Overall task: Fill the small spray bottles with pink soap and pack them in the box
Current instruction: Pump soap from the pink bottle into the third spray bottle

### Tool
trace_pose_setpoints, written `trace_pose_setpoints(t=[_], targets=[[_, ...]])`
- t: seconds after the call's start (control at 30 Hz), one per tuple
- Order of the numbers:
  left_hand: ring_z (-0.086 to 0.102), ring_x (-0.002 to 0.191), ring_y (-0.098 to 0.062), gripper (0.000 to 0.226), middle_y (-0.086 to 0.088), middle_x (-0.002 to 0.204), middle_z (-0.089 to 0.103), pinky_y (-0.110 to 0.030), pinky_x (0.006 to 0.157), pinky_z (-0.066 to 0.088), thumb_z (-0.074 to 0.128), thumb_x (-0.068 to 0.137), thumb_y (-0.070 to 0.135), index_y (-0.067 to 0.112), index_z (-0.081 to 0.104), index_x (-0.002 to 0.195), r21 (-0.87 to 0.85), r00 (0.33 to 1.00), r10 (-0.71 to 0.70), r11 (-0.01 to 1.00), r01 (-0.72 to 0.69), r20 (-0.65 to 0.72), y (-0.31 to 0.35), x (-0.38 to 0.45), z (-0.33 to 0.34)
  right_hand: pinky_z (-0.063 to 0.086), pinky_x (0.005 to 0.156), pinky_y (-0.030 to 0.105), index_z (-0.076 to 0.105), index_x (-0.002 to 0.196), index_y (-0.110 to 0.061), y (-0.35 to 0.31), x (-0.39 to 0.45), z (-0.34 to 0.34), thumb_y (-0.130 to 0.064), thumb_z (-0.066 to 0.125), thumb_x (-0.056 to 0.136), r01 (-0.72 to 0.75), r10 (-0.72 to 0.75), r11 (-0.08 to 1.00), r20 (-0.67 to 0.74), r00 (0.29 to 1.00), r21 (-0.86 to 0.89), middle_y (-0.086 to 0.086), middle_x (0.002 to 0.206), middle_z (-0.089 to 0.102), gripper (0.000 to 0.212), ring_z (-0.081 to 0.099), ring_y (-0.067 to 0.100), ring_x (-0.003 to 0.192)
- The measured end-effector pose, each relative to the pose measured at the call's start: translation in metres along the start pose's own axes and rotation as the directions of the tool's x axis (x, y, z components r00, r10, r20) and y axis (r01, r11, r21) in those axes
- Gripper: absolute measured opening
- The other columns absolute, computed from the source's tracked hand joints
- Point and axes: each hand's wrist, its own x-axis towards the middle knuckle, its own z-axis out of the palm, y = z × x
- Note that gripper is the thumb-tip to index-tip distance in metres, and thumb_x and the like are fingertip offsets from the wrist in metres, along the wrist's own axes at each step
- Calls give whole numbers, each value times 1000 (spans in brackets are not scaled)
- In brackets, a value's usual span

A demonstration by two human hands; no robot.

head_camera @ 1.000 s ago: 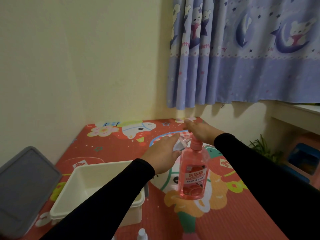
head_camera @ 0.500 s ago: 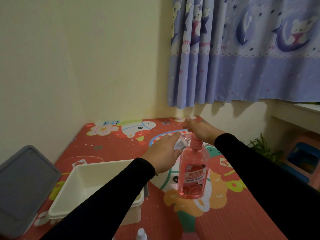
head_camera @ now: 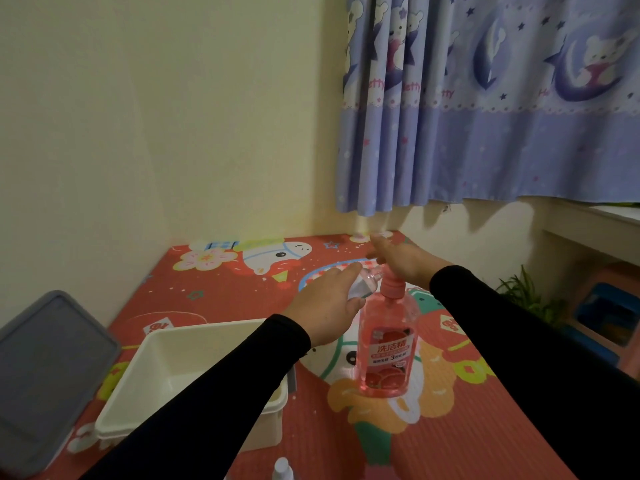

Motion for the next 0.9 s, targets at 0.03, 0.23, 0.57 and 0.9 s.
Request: trace_pose_setpoints(t=[0.03, 0.23, 0.57, 0.9], targets=[[30, 140, -24, 58, -7, 154, 29, -37, 109, 29, 40, 102, 34, 21, 15, 153, 0, 1000, 0, 1000, 0, 4, 0, 0, 0, 32, 113, 40, 59, 128, -16, 0, -2, 0, -56, 19, 99, -10, 10, 1000, 8, 1000, 6, 2, 138, 56, 63, 49, 20, 128], [25, 144, -22, 59, -6, 157, 26, -34, 111, 25, 41, 102, 35, 21, 15, 153, -9, 1000, 6, 1000, -6, -5, 0, 0, -8, 30, 109, 31, 52, 136, -11, -9, -7, -11, -44, 17, 104, 35, -34, 993, 10, 999, -110, 9, 141, 51, 58, 45, 24, 131], [31, 138, -24, 58, -8, 154, 31, -35, 107, 29, 41, 102, 34, 21, 16, 152, -19, 1000, -7, 1000, 8, 10, 0, -1, 1, 31, 109, 34, 56, 132, -13, -1, -4, -2, -48, 17, 103, 27, -28, 996, -3, 1000, -81, 7, 139, 54, 61, 47, 23, 129], [31, 140, -23, 59, -8, 155, 29, -32, 108, 27, 42, 102, 34, 21, 16, 153, -13, 1000, 8, 1000, -8, -18, 4, 1, -12, 34, 111, 43, 59, 128, -18, -4, 1, -15, -58, 17, 98, 16, -17, 998, -14, 1000, -61, 6, 138, 55, 65, 50, 23, 126]])
